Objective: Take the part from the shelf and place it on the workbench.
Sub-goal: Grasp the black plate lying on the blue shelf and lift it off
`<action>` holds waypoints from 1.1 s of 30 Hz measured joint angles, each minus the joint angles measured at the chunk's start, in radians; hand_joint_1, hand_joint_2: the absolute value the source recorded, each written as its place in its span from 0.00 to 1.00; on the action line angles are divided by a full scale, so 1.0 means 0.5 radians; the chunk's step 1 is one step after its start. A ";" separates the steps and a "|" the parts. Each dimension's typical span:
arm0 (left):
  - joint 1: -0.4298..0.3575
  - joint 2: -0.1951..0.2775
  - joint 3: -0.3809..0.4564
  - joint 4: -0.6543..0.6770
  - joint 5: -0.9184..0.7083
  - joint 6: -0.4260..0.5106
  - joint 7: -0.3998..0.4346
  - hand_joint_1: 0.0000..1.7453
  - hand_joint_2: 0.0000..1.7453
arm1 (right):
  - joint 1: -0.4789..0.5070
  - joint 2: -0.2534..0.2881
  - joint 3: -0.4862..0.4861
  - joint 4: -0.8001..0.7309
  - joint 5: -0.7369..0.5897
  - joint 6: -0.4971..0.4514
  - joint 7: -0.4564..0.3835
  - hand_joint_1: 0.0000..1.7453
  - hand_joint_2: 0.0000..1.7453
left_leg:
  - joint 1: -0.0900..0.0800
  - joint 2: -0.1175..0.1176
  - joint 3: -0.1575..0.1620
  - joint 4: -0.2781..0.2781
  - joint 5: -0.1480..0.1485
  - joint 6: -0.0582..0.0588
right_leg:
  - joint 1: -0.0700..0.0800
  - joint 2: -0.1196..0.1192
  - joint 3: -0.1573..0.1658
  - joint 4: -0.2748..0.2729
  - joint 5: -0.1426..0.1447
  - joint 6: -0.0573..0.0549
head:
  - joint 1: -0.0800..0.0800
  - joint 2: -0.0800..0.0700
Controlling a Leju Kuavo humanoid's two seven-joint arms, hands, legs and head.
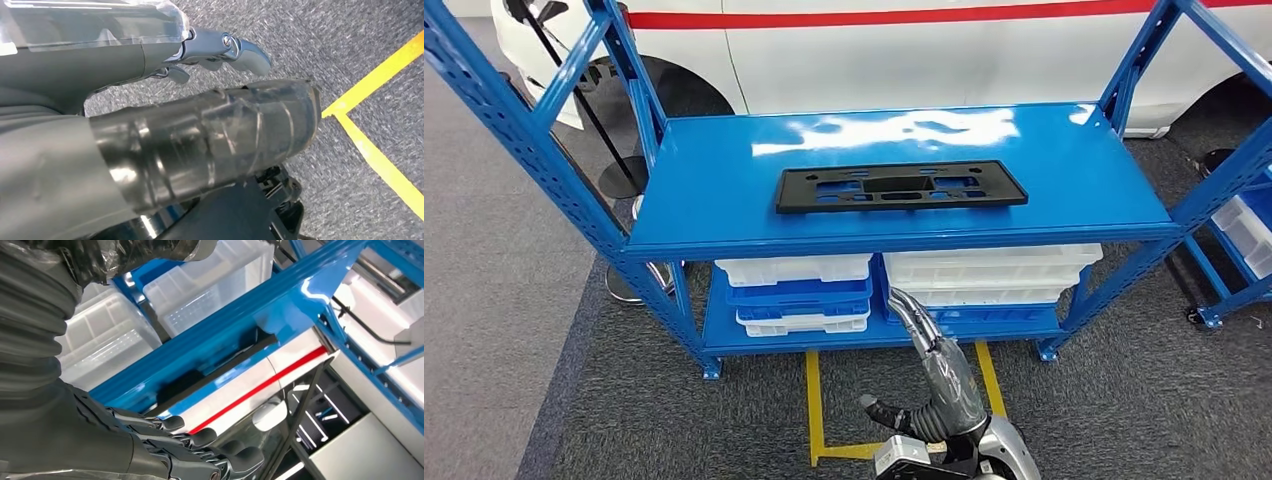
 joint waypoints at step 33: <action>-0.015 -0.009 0.000 0.001 -0.006 0.159 0.068 0.00 0.00 | 0.012 0.015 -0.015 -0.006 0.001 -0.009 -0.004 0.00 1.00 | 0.002 0.001 0.008 0.018 -0.033 -0.028 | -0.002 0.006 -0.033 0.024 0.005 -0.016 | 0.001 0.000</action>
